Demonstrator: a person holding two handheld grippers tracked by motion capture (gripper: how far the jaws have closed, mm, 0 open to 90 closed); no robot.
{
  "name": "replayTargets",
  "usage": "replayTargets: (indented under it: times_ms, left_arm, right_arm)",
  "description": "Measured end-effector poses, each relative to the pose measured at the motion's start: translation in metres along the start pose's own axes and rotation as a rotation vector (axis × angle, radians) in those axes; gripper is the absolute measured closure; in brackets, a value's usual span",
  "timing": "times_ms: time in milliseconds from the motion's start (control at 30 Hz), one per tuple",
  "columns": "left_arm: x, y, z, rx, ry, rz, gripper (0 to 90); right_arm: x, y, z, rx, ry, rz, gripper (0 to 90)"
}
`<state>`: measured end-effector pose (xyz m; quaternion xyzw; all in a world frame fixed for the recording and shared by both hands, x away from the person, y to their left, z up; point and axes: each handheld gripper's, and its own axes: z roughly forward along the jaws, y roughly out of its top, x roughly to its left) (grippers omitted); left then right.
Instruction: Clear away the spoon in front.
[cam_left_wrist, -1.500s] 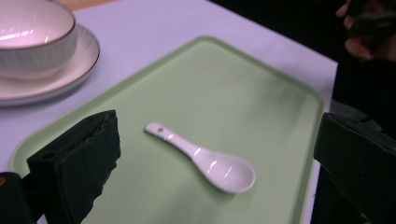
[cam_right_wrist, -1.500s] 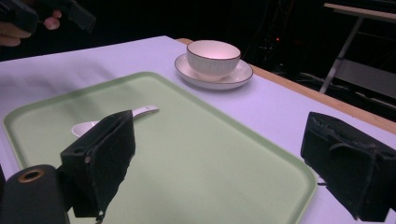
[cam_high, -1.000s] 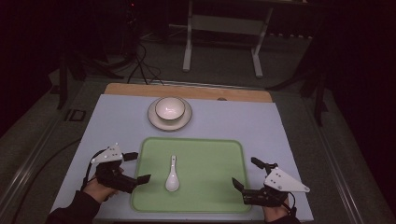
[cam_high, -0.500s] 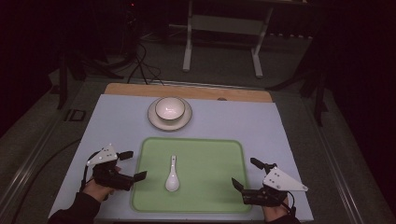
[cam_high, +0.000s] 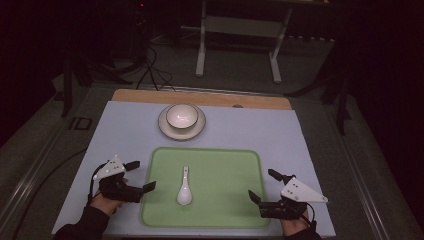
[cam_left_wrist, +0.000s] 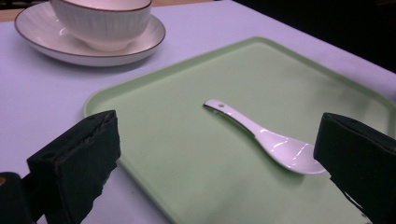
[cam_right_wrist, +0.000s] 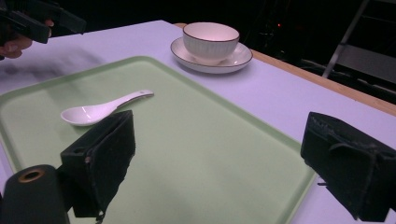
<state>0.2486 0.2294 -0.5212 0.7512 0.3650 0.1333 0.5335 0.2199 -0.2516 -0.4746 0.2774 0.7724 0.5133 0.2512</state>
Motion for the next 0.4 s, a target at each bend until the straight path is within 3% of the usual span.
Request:
replayTargets:
  times_ms: [400]
  left_arm:
    - [-0.0002, -0.0013, 0.0015, 0.008, -0.007, -0.006, 0.4]
  right_arm:
    - [-0.001, -0.001, 0.0001, 0.006, 0.004, 0.009, 10.1]
